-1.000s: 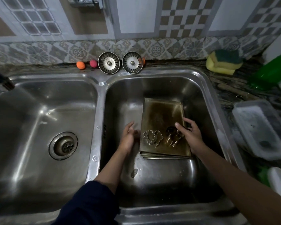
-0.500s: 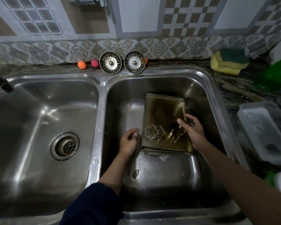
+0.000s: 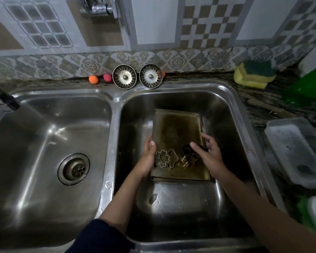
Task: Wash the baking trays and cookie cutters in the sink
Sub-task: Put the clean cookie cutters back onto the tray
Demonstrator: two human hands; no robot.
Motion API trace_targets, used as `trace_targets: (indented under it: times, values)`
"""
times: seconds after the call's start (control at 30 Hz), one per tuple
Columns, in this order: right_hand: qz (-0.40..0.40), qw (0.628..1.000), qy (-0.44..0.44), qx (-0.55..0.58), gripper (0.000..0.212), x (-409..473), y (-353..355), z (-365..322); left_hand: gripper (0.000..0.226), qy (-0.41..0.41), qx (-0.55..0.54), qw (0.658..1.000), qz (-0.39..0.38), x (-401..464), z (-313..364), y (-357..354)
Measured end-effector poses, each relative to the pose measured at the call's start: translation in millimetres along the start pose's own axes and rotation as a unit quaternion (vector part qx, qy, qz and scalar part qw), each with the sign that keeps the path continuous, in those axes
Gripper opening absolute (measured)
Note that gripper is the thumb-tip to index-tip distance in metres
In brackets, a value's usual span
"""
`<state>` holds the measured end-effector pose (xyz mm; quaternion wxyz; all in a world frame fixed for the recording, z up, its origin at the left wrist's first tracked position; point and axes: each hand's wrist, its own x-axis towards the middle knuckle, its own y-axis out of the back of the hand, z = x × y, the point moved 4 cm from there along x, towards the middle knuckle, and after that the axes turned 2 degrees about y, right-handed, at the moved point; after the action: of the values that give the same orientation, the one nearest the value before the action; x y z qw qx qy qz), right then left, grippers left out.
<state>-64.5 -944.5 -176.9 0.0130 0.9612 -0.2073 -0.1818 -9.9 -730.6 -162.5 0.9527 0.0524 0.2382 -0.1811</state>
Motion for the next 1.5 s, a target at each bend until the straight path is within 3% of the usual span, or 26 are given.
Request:
trace_targets:
  times: [0.17,0.37,0.6,0.83,1.03,1.17,1.33,1.5]
  values:
    - [-0.036,0.995,0.072,-0.051,0.090,-10,-10,-30,0.050,-0.091,0.086,0.992,0.005,-22,24,14]
    - [-0.052,0.986,0.122,-0.098,0.092,-19,-11,-61,0.058,-0.157,0.108,0.982,0.019,-47,53,18]
    - [-0.048,0.979,0.162,-0.115,0.087,-25,-11,-101,0.069,-0.212,0.112,0.970,-0.033,-68,80,20]
    - [-0.078,0.965,0.205,-0.144,0.094,-21,-55,-143,0.068,-0.227,0.078,0.970,0.050,-76,104,58]
    - [-0.137,0.956,0.203,-0.159,0.078,-27,-94,-150,0.060,-0.228,0.007,0.967,0.112,-94,93,85]
    - [-0.189,0.953,0.189,-0.143,0.089,-32,-111,-144,0.061,-0.220,-0.019,0.965,0.140,-107,74,98]
    - [-0.210,0.958,0.163,-0.111,0.057,-35,-109,-138,0.062,-0.211,-0.002,0.963,0.165,-121,60,110]
    - [-0.107,0.980,0.114,-0.125,0.027,-19,-84,-87,0.064,-0.209,0.015,0.961,0.182,-128,53,120]
